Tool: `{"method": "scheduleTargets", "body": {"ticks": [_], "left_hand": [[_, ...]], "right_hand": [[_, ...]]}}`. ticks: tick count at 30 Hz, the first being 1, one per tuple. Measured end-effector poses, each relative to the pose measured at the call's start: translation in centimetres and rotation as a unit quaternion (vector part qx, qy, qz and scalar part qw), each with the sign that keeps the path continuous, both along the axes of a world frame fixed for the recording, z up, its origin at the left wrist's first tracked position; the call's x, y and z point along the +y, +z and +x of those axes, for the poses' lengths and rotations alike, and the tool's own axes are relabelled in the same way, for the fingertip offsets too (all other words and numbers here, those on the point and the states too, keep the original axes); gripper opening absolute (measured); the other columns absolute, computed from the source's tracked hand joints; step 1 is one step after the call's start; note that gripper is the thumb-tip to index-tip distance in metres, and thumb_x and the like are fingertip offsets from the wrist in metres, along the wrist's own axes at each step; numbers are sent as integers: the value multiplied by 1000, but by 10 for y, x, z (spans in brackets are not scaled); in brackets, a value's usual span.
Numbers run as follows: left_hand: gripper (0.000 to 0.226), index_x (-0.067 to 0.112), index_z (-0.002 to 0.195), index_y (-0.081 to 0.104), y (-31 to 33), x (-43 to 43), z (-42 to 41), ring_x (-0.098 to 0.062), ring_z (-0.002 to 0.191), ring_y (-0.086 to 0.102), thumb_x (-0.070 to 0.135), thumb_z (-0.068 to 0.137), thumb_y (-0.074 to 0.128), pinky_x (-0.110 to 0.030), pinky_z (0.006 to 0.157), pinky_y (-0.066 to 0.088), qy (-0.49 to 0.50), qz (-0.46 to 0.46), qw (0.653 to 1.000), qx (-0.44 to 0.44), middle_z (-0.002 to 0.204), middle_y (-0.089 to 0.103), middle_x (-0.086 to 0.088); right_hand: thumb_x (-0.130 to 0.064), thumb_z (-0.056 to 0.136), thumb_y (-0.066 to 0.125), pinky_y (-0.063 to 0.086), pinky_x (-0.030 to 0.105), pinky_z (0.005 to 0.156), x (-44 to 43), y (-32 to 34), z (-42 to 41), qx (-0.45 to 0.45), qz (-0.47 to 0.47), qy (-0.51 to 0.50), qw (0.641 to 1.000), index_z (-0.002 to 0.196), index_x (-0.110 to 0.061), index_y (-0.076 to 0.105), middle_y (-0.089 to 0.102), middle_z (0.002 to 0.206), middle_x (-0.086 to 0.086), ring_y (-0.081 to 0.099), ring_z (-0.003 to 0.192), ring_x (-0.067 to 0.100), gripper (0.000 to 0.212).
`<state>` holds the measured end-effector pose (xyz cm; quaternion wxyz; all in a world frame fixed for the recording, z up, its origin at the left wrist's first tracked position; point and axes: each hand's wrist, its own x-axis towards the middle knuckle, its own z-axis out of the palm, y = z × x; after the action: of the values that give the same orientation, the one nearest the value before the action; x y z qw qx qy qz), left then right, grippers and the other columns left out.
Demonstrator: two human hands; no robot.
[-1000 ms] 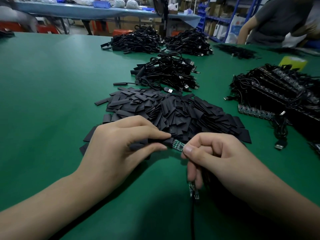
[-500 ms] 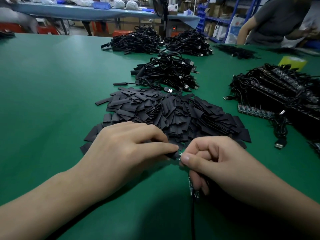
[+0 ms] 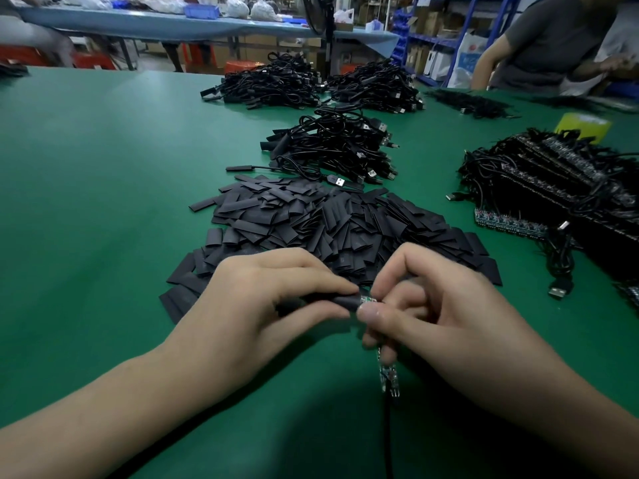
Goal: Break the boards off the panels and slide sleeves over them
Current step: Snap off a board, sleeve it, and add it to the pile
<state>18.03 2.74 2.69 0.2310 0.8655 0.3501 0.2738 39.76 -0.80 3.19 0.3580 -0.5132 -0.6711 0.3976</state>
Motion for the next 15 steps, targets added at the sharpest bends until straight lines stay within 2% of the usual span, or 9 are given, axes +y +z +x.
{"method": "scheduleTargets", "body": {"ticks": [1, 2, 5, 10, 15], "left_hand": [[31, 22, 97, 81, 3, 5, 4, 2, 81, 68, 43, 75, 85, -24, 79, 56, 18, 62, 997, -37, 91, 72, 13], [21, 21, 101, 80, -4, 7, 2, 1, 86, 68, 33, 84, 78, -19, 77, 54, 30, 94, 993, -67, 94, 72, 14], [18, 22, 100, 80, -9, 5, -2, -1, 89, 68, 30, 85, 75, -16, 78, 52, 51, 96, 989, -97, 93, 72, 16], [18, 23, 100, 80, -9, 6, 0, -4, 90, 70, 31, 84, 75, -18, 80, 52, 56, 92, 987, -122, 94, 74, 15], [18, 21, 100, 80, -8, 4, 0, 1, 89, 70, 29, 84, 76, -13, 81, 50, 58, 104, 986, -118, 95, 74, 16]], "right_hand": [[-33, 87, 72, 52, 28, 55, -1, 1, 1, -43, 61, -11, 997, 87, -30, 58, 74, 73, -1, 68, 60, 15, 15], [-31, 88, 72, 52, 29, 56, -2, 3, 1, -83, 115, -13, 990, 86, -32, 59, 73, 73, -4, 66, 60, 13, 13], [-24, 89, 69, 51, 26, 58, -4, 3, 0, -151, 214, -15, 965, 86, -33, 62, 70, 72, -10, 68, 66, 12, 12], [-23, 89, 73, 53, 23, 58, -5, 2, 2, -149, 285, -37, 946, 89, -28, 70, 70, 72, -14, 70, 66, 4, 6], [-21, 89, 74, 53, 20, 58, -5, 1, 1, -167, 298, -30, 939, 90, -25, 72, 69, 71, -18, 69, 66, -4, 4]]}}
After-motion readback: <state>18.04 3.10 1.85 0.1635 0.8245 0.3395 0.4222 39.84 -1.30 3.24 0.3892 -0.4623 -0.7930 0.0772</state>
